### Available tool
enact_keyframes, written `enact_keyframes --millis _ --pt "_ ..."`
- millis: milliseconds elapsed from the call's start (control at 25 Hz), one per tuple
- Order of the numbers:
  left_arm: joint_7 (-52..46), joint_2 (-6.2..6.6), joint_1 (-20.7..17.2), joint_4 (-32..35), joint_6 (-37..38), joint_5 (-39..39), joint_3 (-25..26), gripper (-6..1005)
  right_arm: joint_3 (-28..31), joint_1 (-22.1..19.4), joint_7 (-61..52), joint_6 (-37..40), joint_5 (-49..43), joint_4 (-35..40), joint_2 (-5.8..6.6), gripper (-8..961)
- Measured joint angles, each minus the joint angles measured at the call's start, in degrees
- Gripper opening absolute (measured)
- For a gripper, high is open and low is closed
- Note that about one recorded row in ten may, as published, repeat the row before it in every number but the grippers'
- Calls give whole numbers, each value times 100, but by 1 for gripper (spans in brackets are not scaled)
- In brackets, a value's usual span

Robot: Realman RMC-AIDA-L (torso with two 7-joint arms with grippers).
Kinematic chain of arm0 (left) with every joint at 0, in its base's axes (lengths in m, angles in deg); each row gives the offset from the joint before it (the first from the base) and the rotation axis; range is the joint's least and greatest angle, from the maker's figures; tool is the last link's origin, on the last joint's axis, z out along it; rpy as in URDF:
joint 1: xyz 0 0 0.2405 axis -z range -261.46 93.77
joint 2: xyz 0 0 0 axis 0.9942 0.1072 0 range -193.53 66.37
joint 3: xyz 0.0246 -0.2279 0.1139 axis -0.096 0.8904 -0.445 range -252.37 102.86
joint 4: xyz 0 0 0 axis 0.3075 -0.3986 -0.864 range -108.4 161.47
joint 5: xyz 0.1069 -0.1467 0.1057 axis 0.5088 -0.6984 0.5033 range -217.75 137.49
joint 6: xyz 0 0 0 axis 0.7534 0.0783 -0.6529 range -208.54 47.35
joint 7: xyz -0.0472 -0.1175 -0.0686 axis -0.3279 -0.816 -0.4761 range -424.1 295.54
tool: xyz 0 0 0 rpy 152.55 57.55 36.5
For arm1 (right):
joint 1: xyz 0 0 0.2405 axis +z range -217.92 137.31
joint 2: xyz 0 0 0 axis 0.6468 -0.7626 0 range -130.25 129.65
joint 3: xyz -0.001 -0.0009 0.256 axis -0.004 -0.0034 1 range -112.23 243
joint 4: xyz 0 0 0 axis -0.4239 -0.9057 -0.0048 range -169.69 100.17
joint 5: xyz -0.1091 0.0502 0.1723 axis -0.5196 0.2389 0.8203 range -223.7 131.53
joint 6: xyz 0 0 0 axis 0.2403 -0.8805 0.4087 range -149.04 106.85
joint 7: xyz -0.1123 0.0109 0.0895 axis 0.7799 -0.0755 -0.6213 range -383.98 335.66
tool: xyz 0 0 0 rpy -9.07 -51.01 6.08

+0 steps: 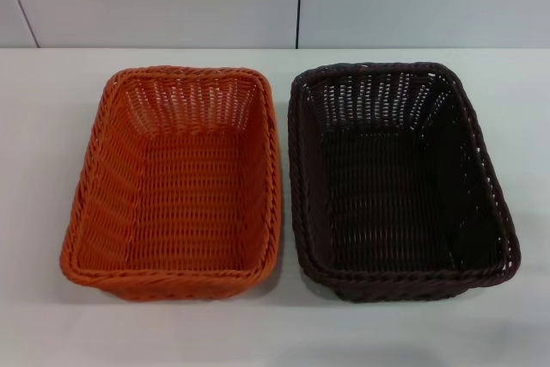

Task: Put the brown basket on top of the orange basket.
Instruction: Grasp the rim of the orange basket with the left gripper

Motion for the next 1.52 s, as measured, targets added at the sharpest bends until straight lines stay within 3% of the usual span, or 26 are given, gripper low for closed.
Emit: enact_keyframes --millis 360,440,520,640,680,720,760,840,880,920,960,1040,1080,1120,1160,1240,1280,1320,1360,1520 --pt "0 2 1 -46 -30 28 -54 800 5 -16 0 -3 0 -9 0 679" --pt "-7 75 -13 -215 -272 152 -145 800 18 -19 0 -2 0 -6 0 679" --pt "-7 302 -143 -743 -910 402 -196 800 22 -16 0 -3 0 19 7 679" --pt "87 817 -493 -2195 -2587 960 -45 800 38 -20 -1 -5 0 71 14 679" --pt "87 817 -493 -2195 -2587 960 -45 800 46 -15 -2 1 0 85 15 679" --pt "137 1054 -642 -3058 -3753 1370 205 800 46 -2 -4 11 0 86 17 679" --pt "146 1148 -778 -3732 -4536 1684 509 800 33 26 -8 32 0 94 22 679" --pt "149 1178 -963 -4540 -5550 2112 901 800 37 29 -9 47 0 99 24 679" --pt "149 1178 -963 -4540 -5550 2112 901 800 41 32 -10 61 2 102 24 679" --pt "160 1052 -1183 -5771 -7074 2713 1540 800 47 41 -10 87 16 102 25 679" --pt "227 940 -1247 -6405 -7998 2988 1846 800 48 64 -11 150 50 105 26 680" --pt "227 940 -1247 -6405 -7998 2988 1846 799 46 77 -11 178 52 107 26 680" --pt "331 850 -1255 -6773 -8591 3117 1998 799 49 83 -12 208 56 107 26 680" --pt "845 527 -1191 -7581 -10049 3253 2447 799 54 90 -12 232 61 105 27 680" --pt "1187 304 -1076 -7924 -10776 3256 2710 799 61 99 -13 273 81 92 26 680" --pt "1187 304 -1076 -7924 -10776 3256 2710 799 60 106 -14 285 96 91 26 680" --pt "1525 113 -933 -8203 -11487 3270 2950 799 55 111 -14 298 104 91 26 680" --pt "1525 113 -933 -8203 -11487 3270 2950 799 51 115 -14 316 111 91 27 680" --pt "1804 5 -493 -8559 -12954 3319 3119 799 56 116 -15 372 128 76 30 680" --pt "1723 7 -137 -8619 -13720 3524 2903 799 44 115 -17 410 143 61 34 680"
